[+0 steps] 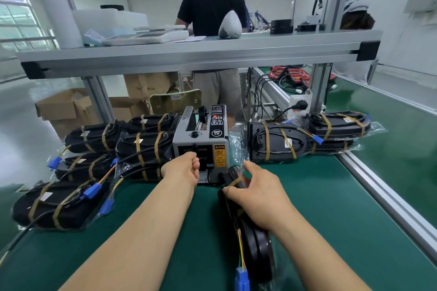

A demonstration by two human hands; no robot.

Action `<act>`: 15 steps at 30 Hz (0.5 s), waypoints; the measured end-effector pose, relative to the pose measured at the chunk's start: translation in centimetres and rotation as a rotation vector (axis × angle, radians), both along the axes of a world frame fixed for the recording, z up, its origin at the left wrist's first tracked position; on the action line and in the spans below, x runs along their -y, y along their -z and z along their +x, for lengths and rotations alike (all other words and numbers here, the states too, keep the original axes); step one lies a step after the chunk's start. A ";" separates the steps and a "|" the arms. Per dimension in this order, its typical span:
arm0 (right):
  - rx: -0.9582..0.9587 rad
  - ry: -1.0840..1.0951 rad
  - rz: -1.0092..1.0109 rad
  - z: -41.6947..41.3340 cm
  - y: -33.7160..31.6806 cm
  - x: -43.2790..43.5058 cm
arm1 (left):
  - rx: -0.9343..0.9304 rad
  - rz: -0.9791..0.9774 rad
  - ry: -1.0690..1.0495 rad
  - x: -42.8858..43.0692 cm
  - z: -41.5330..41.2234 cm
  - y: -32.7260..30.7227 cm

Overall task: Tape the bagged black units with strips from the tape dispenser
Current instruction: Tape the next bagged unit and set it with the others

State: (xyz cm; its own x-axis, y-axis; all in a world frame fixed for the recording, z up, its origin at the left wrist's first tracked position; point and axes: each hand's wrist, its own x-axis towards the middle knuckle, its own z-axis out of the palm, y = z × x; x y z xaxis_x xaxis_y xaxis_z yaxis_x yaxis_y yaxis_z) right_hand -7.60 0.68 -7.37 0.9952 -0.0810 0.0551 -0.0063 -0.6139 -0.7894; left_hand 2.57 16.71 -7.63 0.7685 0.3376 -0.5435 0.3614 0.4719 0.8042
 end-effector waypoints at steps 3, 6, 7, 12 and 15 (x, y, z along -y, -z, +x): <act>-0.002 -0.009 0.034 0.0 0.0 0.2 | 0.043 0.044 -0.069 0.4 0.0 0.0; -0.005 -0.001 0.059 0.0 0.1 0.5 | 0.131 0.070 -0.092 0.1 -1.2 0.1; -0.006 -0.001 0.064 0.1 0.2 0.5 | 0.168 0.074 -0.044 -0.3 -1.7 0.1; 0.013 -0.026 0.058 0.2 0.3 0.5 | 0.318 0.082 0.550 -0.6 -5.0 -1.4; 0.022 -0.026 0.081 0.3 0.4 0.5 | 0.369 0.299 0.756 0.4 -5.8 -2.6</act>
